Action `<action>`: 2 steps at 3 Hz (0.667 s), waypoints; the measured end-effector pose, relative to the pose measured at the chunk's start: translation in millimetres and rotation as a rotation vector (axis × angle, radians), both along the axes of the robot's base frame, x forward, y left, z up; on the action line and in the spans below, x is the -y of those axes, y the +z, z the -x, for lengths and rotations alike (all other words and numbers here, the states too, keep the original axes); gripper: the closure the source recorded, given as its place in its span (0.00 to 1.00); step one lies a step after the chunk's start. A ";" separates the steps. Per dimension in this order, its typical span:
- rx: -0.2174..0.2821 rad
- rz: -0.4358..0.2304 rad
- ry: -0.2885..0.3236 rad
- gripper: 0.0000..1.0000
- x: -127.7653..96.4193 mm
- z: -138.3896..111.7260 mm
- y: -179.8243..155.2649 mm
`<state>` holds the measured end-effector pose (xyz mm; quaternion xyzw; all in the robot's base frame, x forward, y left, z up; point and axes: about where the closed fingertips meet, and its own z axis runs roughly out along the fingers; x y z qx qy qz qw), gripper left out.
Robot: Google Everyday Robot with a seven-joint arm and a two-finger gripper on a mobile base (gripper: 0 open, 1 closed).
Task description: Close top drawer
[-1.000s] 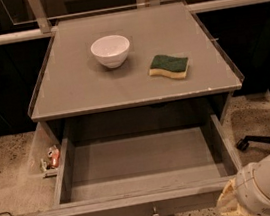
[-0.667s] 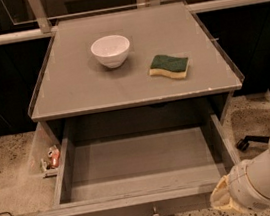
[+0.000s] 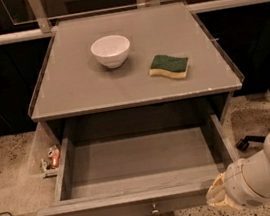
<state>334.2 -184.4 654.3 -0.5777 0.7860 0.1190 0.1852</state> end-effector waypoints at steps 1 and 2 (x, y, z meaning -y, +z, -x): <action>0.000 0.000 0.000 0.62 0.0 0.0 0.0; 0.000 0.000 0.000 0.38 0.0 -0.1 0.0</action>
Offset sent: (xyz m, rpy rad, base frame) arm 0.0000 0.0000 0.0000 0.0000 0.0000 0.0000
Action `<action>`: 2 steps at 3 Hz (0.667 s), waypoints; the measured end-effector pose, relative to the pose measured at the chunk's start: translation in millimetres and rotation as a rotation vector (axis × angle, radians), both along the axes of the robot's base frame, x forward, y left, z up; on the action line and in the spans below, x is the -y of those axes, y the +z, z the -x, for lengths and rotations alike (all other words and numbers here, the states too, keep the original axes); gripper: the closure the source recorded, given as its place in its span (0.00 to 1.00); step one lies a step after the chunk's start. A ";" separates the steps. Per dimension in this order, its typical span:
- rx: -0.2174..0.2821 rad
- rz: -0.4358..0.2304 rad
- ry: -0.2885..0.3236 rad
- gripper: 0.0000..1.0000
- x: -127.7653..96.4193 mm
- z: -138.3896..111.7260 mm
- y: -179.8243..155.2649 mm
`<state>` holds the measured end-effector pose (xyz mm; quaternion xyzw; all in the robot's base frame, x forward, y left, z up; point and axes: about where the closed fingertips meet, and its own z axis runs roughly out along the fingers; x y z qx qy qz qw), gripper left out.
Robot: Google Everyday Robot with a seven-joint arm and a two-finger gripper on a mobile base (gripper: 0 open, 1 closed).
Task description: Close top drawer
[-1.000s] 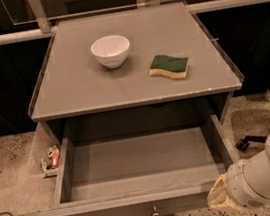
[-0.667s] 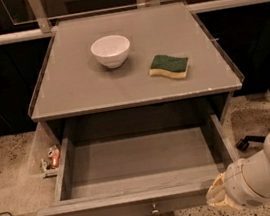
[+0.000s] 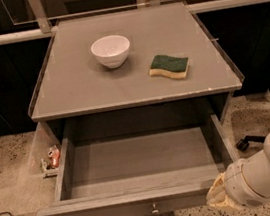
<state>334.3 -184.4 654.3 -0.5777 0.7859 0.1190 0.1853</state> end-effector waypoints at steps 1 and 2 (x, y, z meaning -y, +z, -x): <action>0.001 -0.002 0.000 0.15 -0.2 -0.6 0.3; 0.026 -0.006 -0.023 0.00 3.7 -14.0 1.4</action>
Offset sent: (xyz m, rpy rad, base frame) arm 0.0590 -0.0191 0.0029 0.0218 -0.0915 -0.0891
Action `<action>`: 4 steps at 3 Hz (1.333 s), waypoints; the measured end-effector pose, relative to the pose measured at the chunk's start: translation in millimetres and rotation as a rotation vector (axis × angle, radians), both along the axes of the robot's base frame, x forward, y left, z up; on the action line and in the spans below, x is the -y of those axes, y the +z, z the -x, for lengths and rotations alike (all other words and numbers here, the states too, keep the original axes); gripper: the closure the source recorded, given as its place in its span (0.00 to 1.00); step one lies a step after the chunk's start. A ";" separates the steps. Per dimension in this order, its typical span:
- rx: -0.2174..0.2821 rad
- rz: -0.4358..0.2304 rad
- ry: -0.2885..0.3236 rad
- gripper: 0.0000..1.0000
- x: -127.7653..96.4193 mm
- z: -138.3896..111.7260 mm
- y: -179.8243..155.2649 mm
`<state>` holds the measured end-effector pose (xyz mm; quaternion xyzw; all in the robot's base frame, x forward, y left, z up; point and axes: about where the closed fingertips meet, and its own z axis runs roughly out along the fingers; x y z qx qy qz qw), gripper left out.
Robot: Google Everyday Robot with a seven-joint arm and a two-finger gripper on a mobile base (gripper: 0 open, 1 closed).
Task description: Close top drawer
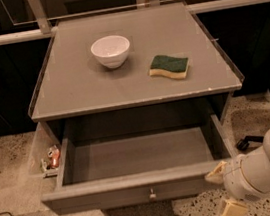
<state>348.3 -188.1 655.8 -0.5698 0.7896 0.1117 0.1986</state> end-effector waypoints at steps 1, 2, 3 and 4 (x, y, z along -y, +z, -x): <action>0.000 0.000 0.000 0.19 -0.4 0.9 0.0; 0.074 0.013 -0.042 0.42 16.9 -39.2 0.7; 0.145 0.041 -0.058 0.65 32.8 -89.6 -5.8; 0.174 0.060 -0.064 0.89 42.9 -126.3 -9.7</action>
Offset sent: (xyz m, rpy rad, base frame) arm 0.1083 -0.0485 0.0014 -0.0308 -0.1966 -0.1174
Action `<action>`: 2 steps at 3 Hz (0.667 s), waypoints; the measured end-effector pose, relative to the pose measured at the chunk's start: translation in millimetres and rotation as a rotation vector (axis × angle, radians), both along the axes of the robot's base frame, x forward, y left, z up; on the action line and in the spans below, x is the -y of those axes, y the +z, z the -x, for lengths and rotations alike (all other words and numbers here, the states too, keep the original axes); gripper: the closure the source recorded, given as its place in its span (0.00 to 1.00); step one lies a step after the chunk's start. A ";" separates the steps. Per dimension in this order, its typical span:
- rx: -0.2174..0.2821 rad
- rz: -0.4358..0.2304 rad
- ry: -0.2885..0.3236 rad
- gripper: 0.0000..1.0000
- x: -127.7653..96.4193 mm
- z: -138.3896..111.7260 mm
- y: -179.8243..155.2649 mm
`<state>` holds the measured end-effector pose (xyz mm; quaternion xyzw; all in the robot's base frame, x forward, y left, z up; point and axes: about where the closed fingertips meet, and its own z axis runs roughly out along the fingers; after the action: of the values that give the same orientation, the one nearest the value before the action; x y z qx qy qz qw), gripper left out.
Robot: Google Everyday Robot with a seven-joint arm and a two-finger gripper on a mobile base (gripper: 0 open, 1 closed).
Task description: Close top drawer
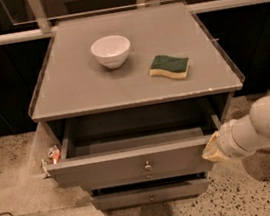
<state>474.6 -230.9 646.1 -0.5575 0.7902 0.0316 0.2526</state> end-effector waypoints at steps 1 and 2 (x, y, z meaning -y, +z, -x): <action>0.025 0.009 -0.002 1.00 1.7 -30.0 8.7; 0.024 0.009 -0.002 0.83 1.7 -29.7 8.7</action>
Offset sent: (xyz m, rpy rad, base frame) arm 0.0307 -0.0021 0.0087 -0.0094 -0.0245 -0.0024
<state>504.3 -232.6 654.8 -0.5581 0.7878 0.0207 0.2597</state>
